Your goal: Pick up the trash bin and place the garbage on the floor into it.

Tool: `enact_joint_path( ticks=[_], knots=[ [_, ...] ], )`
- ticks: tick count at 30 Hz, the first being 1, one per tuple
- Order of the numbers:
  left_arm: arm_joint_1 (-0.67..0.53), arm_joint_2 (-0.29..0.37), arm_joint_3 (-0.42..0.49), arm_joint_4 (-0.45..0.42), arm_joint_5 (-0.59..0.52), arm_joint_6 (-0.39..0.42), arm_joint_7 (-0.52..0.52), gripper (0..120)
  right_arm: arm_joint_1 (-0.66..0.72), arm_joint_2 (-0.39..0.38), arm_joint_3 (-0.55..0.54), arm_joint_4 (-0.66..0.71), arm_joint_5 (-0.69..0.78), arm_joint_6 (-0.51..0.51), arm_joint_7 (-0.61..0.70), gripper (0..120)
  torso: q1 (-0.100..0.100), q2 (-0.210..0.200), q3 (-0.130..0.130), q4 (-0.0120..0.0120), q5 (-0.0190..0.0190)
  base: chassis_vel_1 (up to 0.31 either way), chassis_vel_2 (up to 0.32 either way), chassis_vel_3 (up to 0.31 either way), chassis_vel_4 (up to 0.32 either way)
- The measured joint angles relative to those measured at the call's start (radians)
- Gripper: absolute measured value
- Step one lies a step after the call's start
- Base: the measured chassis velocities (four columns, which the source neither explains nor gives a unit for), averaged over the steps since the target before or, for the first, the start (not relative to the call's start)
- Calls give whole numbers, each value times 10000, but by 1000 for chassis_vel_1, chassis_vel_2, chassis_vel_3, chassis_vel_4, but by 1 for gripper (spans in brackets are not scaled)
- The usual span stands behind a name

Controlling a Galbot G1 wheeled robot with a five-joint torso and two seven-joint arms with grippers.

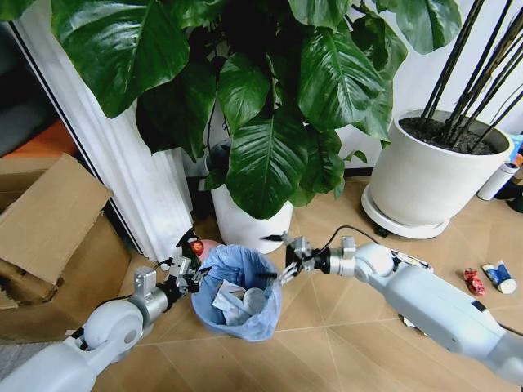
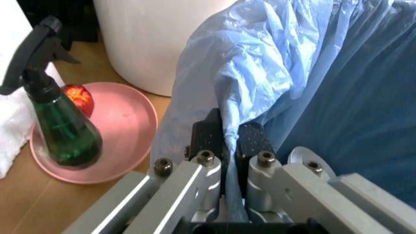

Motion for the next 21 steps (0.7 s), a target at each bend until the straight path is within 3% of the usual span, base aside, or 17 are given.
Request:
enact_joint_path(
  ticks=[2, 7, 9, 12, 21],
  knots=[
    [52, -12, -66, -20, 2, 0, 0, 0, -497, -141, 411, 116, -68, -83, 494, 100, 0, 0, 0, 0, -1, 0, 0, 0, 0],
    [199, -59, -248, -97, 20, 0, 6, 0, -3170, -390, 3079, 330, -640, -607, 2952, 100, -1, 1, -1, -2, -1, 0, 0, 0, 0],
    [225, -62, -266, -114, 24, 0, 8, 0, -3456, -383, 3349, 339, -720, -679, 3228, 100, -1, 1, -1, -3, -5, 0, 0, 0, 0],
    [378, -92, -416, -189, 73, 1, 19, 0, -5224, 153, 5292, -140, -1917, -1027, 4841, 100, -1, 1, 0, -3, 0, 0, 0, 0, 0],
    [872, -108, -1094, -355, 80, -6, 60, 0, -6617, 1239, 7353, -809, -3026, -1638, 5962, 100, -1, 1, -1, 0, -1, 0, 0, 0, 0]
  ],
)
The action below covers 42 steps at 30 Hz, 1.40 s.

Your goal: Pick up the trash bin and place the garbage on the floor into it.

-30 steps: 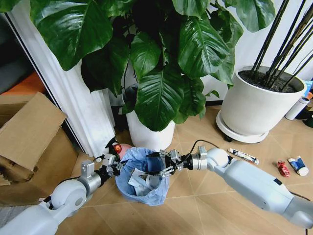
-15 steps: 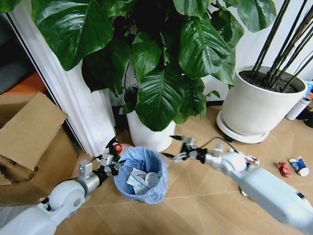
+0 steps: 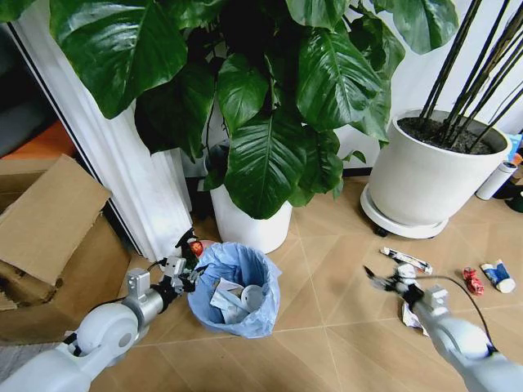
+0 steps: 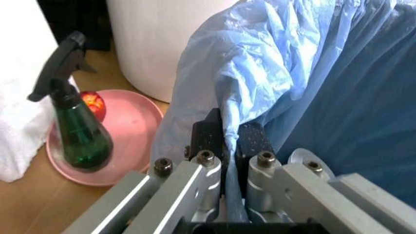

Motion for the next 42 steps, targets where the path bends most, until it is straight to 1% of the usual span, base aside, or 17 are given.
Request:
enact_joint_path(
  ticks=[3, 4, 8, 9, 14, 15, 18, 24, 32, 34, 35, 38, 39, 40, 42],
  knots=[
    [269, 33, -260, -86, 45, -17, 16, 0, -164, 561, 757, -518, -839, -46, 169, 100, 0, 0, 1, 3, -2, 0, 0, 0, 0],
    [269, 33, -260, -86, 45, -17, 16, 0, -164, 561, 757, -518, -839, -46, 169, 100, 0, 0, 1, 3, -2, 0, 0, 0, 0],
    [342, 48, -385, -141, 46, -31, 18, 0, 29, 971, 1131, -1456, -1383, 20, 230, 100, 1, 0, 2, 0, -2, 0, 0, 0, 0],
    [342, 48, -385, -141, 46, -31, 18, 0, 29, 971, 1131, -1456, -1383, 20, 230, 100, 1, 0, 2, 0, -2, 0, 0, 0, 0],
    [394, 155, -475, -163, -24, -35, -5, 0, 625, 1194, 1079, -2885, -1709, 272, 66, 100, 2, 0, 2, -1, -3, 0, 0, 0, 0],
    [394, 155, -475, -163, -24, -35, -5, 0, 625, 1194, 1079, -2885, -1709, 272, 66, 100, 2, 0, 2, -1, -3, 0, 0, 0, 0],
    [473, 188, -496, -163, -30, -36, -13, 0, 1078, 1402, 978, -3626, -1975, 445, -44, 100, 2, 0, 2, 0, -2, 0, 0, 0, 0],
    [529, 238, -516, -147, -53, -41, -22, 0, 1536, 1598, 887, -4147, -2217, 533, -143, 100, 2, -1, 2, 1, -1, 0, 0, 0, 0],
    [513, 321, -532, -82, -154, -52, -29, 0, 2248, 1792, 563, -4735, -2431, 244, 31, 100, 2, -2, 2, 1, -3, 0, 0, 0, 0],
    [480, 338, -526, -57, -188, -54, -32, 0, 2470, 1855, 466, -4996, -2315, 134, 119, 93, 2, -2, 3, -2, -4, 0, 0, 0, 0],
    [480, 338, -526, -57, -188, -54, -32, 0, 2470, 1855, 466, -4996, -2315, 134, 119, 93, 2, -2, 3, -2, -4, 0, 0, 0, 0],
    [454, 361, -525, -38, -240, -54, -36, 0, 2774, 1978, 457, -5385, -2249, 53, 143, 77, 2, -2, 2, 0, -3, 0, 0, 0, 0],
    [453, 361, -526, -28, -249, -54, -39, 0, 2824, 2013, 456, -5467, -2230, 42, 144, 74, 2, -2, 3, 1, -4, 0, 0, 0, 0],
    [453, 361, -526, -28, -249, -54, -39, 0, 2824, 2013, 456, -5467, -2230, 42, 144, 74, 2, -2, 3, 1, -4, 0, 0, 0, 0],
    [453, 361, -526, -14, -252, -54, -40, 0, 2919, 2125, 461, -5632, -2213, 43, 144, 65, 2, -2, 3, 0, -4, 0, 0, 0, 0]
  ],
)
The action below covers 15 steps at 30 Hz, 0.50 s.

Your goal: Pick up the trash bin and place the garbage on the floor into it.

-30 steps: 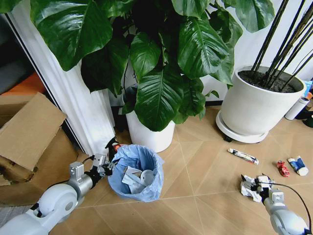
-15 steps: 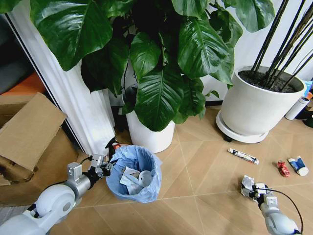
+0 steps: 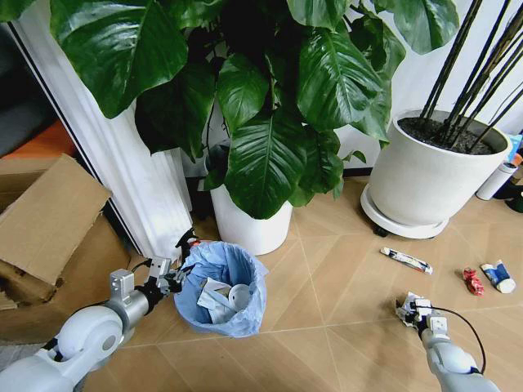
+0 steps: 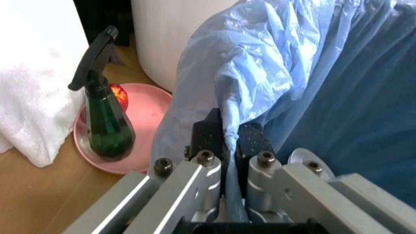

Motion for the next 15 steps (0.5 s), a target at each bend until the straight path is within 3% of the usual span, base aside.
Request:
enact_joint_path(
  ticks=[6, 10, 13, 15],
  knots=[
    [-34, -11, 2, 43, -10, -2, -3, 0, 107, 125, -16, -146, 41, -3, 91, 41, 0, 0, 0, 1, 0, 0, 0, 0, 0],
    [-55, -12, 1, 54, -17, -4, -2, 0, 143, 61, -16, -188, 38, -7, 128, 32, 0, 0, 0, 1, 2, 0, 0, 0, 0],
    [-96, -29, 22, 65, -24, -7, 5, 0, 164, -46, 2, -200, 45, -8, 161, 15, 0, 0, 0, 0, 1, 0, 0, 0, 0],
    [-113, -33, 29, 69, -25, -7, 4, 0, 161, -61, 4, -193, 52, -8, 161, 12, 0, 0, 0, 0, 1, 0, 0, 0, 0]
  ],
)
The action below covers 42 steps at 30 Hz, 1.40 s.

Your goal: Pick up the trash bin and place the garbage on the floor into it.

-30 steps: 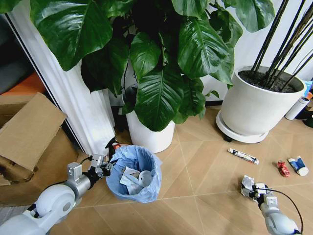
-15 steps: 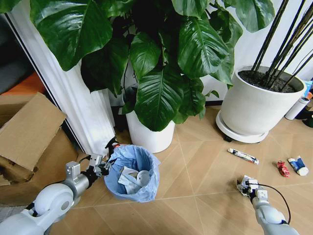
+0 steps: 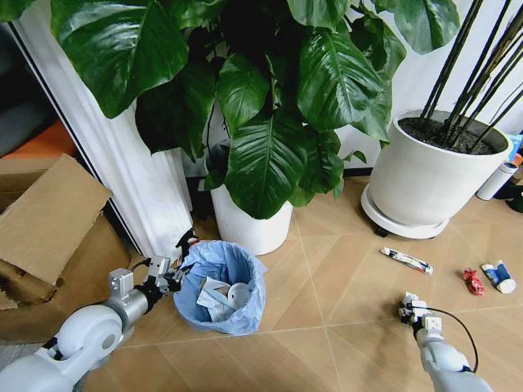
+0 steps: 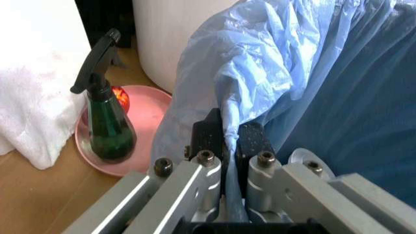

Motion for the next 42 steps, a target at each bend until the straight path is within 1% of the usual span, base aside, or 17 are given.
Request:
enact_joint_path(
  ticks=[2, 7, 11, 14, 15, 16, 18, 19, 20, 23, 24, 28, 32, 33, 35, 36, 42],
  knots=[
    [-50, -6, 25, 4, -8, 0, 0, 0, -39, -22, 26, 70, 32, -3, 4, 2, 0, 0, 0, 0, 0, 0, 0, 0, 0],
    [-74, 1, 41, 4, -38, -1, 1, 0, -203, -105, 94, 328, 111, 4, -4, 0, 0, 0, 0, 0, 3, 0, 0, 0, 0],
    [11, 76, 159, -51, -32, -8, 48, 0, -739, -499, 101, 1285, 1093, 602, -874, 0, 0, 0, 0, -3, 3, 0, 0, 0, 0],
    [-133, 181, 543, -72, -20, -11, 122, 0, -1040, -901, -205, 2263, 2257, 1783, -2568, 0, 0, 0, -1, 2, 1, 0, 0, 0, 0],
    [-133, 181, 543, -72, -20, -11, 122, 0, -1040, -901, -205, 2263, 2257, 1783, -2568, 0, 0, 0, -1, 2, 1, 0, 0, 0, 0],
    [-412, 204, 914, -20, -19, -14, 128, 0, -1072, -1135, -406, 2706, 2668, 2351, -3828, 0, 0, 0, -1, 0, 6, 0, 0, 0, 0],
    [-952, 211, 1610, 60, -26, -14, 129, 0, -1071, -1515, -849, 3480, 3429, 2999, -5377, 0, 0, 0, 0, 3, -2, 0, 0, 0, 0],
    [-1309, 194, 1991, 126, -52, -14, 130, 0, -1060, -1765, -1158, 4093, 4121, 3139, -6087, 0, 0, 0, 0, 0, -1, 0, 0, 0, 0],
    [-1309, 194, 1991, 126, -52, -14, 130, 0, -1060, -1765, -1158, 4093, 4121, 3139, -6087, 0, 0, 0, 0, 0, -1, 0, 0, 0, 0],
    [-2226, 27, 2823, 352, -206, -7, 72, 0, -863, -2401, -2027, 5671, 5758, 3042, -7078, 0, 0, 0, 0, 1, -3, 0, 0, 0, 0],
    [-2226, 27, 2823, 352, -206, -7, 72, 0, -863, -2401, -2027, 5671, 5758, 3042, -7078, 0, 0, 0, 0, 1, -3, 0, 0, 0, 0],
    [-2871, -237, 3346, 604, -286, 31, 5, 0, -510, -2937, -2947, 7090, 6845, 2718, -7331, 0, 0, 0, 0, 0, 1, 0, 0, 0, 0],
    [-3304, -415, 3816, 803, -313, 54, -47, 0, 100, -3586, -4327, 8213, 7525, 2469, -7598, 0, 0, 0, 0, 0, 0, 0, 0, 0, 0],
    [-3304, -415, 3816, 803, -313, 54, -47, 0, 100, -3586, -4327, 8213, 7525, 2469, -7598, 0, 0, 0, 0, 0, 0, 0, 0, 0, 0],
    [-3488, -562, 4093, 938, -317, 55, -114, 0, 536, -3706, -5173, 8456, 7597, 2452, -7759, 0, 0, 0, 0, 1, -2, 0, 0, 0, 0],
    [-3488, -562, 4093, 938, -317, 55, -114, 0, 536, -3706, -5173, 8456, 7597, 2452, -7759, 0, 0, 0, 0, 1, -2, 0, 0, 0, 0],
    [-3816, -777, 4607, 1084, -326, 106, -253, 0, 1440, -3476, -6827, 8393, 7650, 2440, -7943, 0, 0, 0, 0, 0, -2, 0, 0, 0, 0]
  ],
)
